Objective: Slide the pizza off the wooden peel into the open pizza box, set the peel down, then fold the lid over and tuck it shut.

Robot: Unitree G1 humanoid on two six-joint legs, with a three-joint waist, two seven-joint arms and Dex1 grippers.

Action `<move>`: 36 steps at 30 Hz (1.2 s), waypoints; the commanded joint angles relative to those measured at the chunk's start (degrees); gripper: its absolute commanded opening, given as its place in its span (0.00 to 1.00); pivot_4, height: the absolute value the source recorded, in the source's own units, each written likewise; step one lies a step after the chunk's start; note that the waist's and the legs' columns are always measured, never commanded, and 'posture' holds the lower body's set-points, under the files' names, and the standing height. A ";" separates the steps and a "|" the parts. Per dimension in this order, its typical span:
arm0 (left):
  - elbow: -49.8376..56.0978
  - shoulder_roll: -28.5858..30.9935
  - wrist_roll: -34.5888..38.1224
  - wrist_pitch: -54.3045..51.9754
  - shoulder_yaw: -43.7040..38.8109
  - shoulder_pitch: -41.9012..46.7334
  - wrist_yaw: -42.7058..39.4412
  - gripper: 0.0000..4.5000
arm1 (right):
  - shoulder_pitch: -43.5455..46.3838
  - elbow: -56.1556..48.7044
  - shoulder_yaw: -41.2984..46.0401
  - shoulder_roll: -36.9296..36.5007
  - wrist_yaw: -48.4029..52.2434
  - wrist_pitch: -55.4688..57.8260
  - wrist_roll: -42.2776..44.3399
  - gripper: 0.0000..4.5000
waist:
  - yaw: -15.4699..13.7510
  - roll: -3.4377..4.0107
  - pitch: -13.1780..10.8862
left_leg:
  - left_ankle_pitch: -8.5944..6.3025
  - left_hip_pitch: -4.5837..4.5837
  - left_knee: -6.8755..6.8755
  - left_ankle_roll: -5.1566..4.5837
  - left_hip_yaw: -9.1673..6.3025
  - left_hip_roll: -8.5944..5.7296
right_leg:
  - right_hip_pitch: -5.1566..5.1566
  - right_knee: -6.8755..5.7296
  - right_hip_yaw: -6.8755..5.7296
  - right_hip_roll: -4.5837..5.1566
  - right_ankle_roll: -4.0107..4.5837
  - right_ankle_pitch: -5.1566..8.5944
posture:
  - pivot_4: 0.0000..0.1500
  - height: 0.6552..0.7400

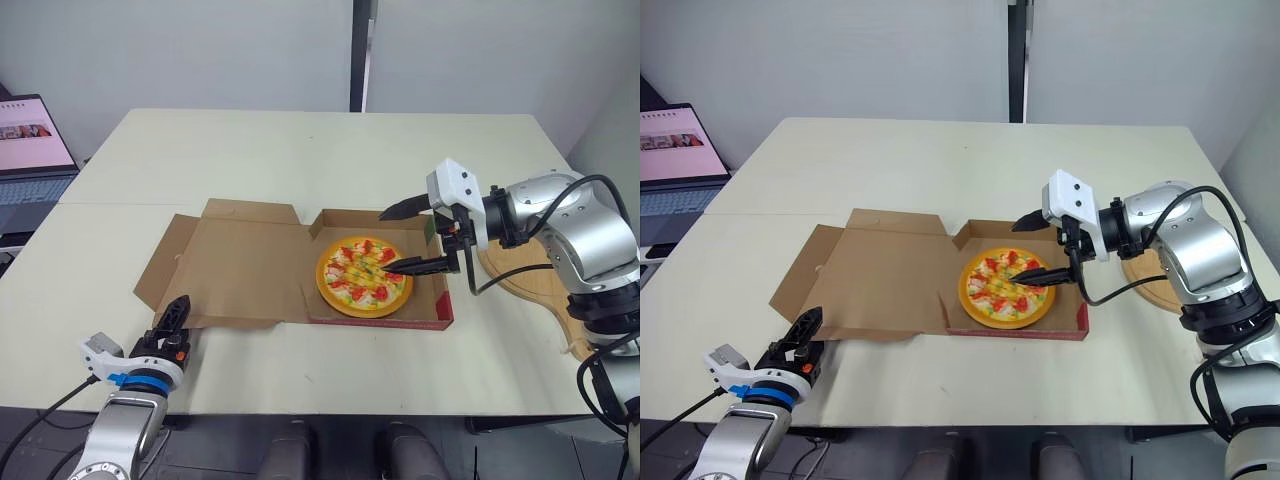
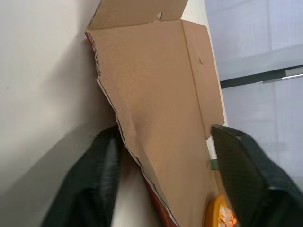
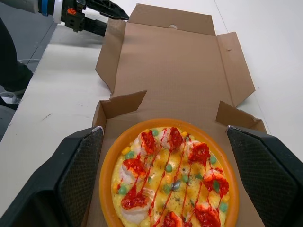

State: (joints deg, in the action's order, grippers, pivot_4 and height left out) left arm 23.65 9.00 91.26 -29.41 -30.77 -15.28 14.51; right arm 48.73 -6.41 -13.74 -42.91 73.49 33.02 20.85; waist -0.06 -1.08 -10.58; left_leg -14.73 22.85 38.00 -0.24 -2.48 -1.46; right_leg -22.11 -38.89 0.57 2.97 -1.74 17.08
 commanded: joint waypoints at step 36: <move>14.37 29.27 5.73 -4.68 1.66 10.95 -21.31 0.00 | 6.74 24.57 -0.15 5.30 -19.74 -12.25 -19.75 0.12 | 0.49 0.01 -0.02 | 0.01 0.02 -0.13 0.02 0.11 0.03 | -0.12 0.02 0.12 -0.05 0.02 0.01 | 1.00 1.00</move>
State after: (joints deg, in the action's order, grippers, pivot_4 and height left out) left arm 35.81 37.20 95.48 -34.53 -27.12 -4.67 -4.84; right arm 53.10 16.29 -14.40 -37.78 55.20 23.61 2.92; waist 0.43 -1.07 -10.60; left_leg -14.72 22.88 37.86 -0.22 -2.35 -1.44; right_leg -22.24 -38.87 0.71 2.92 -1.72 17.10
